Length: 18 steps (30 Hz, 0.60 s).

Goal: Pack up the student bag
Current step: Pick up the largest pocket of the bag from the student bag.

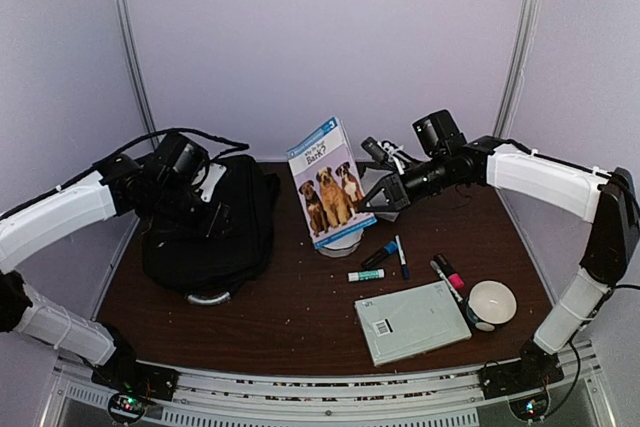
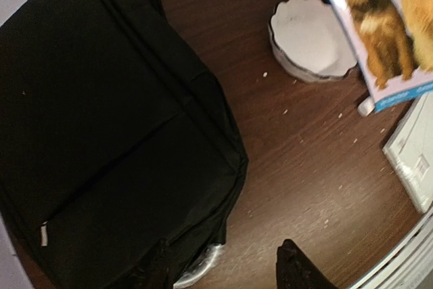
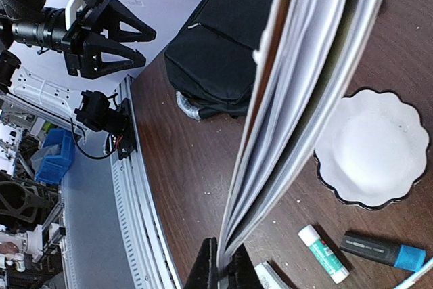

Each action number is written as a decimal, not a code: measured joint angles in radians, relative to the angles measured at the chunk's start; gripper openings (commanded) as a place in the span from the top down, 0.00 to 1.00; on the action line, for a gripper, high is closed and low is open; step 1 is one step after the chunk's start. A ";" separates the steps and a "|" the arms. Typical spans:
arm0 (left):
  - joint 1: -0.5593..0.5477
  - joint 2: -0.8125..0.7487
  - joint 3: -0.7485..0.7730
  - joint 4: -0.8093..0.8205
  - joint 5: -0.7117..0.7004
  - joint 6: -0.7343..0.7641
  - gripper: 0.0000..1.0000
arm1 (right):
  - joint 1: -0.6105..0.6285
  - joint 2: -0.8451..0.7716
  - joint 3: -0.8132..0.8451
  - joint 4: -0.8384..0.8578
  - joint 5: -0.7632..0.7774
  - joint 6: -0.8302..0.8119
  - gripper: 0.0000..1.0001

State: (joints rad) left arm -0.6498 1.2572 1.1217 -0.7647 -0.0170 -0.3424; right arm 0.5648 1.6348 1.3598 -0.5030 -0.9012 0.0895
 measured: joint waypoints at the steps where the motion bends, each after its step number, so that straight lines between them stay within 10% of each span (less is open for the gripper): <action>1: -0.017 0.032 0.034 -0.041 -0.027 0.030 0.46 | -0.005 -0.004 0.018 -0.027 0.009 -0.018 1.00; 18: -0.164 0.330 0.083 -0.310 -0.216 0.320 0.47 | -0.071 -0.217 0.050 -0.211 0.160 -0.179 1.00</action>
State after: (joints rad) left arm -0.8135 1.5871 1.2045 -1.0744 -0.2325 -0.0223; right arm 0.4934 1.4174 1.4094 -0.7136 -0.7414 -0.0898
